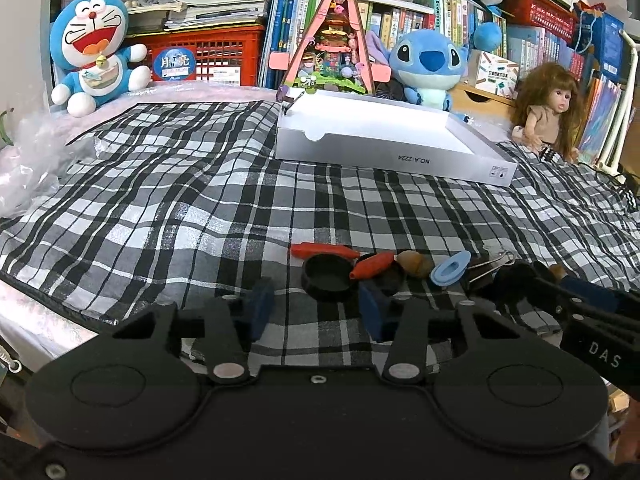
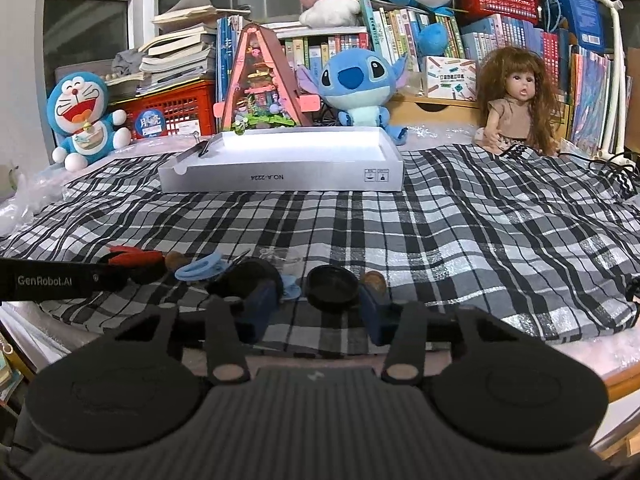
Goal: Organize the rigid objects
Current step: 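Move the left tool toward a black round cap while the right tool approaches another black cap, then close the left gripper on a black cap while the right gripper closes on another black cap, then carry both black caps into the white box and open both grippers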
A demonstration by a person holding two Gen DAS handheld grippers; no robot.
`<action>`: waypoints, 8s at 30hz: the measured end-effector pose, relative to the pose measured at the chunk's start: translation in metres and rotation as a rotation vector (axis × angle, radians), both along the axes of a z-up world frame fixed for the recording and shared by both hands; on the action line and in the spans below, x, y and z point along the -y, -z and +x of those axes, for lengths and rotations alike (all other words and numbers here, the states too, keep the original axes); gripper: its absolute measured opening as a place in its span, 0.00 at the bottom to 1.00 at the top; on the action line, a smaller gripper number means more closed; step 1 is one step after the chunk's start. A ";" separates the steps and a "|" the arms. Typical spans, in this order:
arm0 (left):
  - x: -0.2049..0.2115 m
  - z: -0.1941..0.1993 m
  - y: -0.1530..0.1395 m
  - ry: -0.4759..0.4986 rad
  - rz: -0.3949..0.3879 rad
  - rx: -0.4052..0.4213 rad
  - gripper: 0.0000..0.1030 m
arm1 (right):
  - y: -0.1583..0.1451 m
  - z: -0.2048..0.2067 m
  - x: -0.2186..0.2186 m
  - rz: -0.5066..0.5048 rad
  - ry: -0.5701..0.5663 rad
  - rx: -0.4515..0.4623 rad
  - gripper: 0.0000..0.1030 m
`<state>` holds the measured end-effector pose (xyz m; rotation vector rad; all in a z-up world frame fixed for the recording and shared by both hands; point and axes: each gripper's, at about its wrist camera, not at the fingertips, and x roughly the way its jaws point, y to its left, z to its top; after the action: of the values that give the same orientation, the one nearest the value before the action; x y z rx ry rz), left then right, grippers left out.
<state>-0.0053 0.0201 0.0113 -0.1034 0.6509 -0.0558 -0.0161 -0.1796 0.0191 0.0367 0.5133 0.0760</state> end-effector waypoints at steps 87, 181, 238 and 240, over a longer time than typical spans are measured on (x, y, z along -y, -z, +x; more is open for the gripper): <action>0.002 -0.007 0.000 0.034 -0.011 0.013 0.23 | -0.003 0.024 -0.041 -0.059 -0.095 0.060 0.28; -0.002 0.117 -0.063 0.133 -0.105 -0.012 0.29 | -0.056 0.092 0.008 0.112 -0.128 -0.064 0.36; 0.037 0.264 -0.022 0.091 0.053 -0.234 0.38 | -0.030 0.257 -0.002 0.005 -0.042 -0.390 0.51; 0.034 0.261 -0.024 0.084 0.038 -0.228 0.46 | -0.030 0.257 0.000 0.020 -0.044 -0.384 0.53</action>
<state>0.2561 -0.0141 0.0349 -0.0458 0.8840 -0.1134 0.2404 -0.1796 0.0488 0.0603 0.8976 0.1180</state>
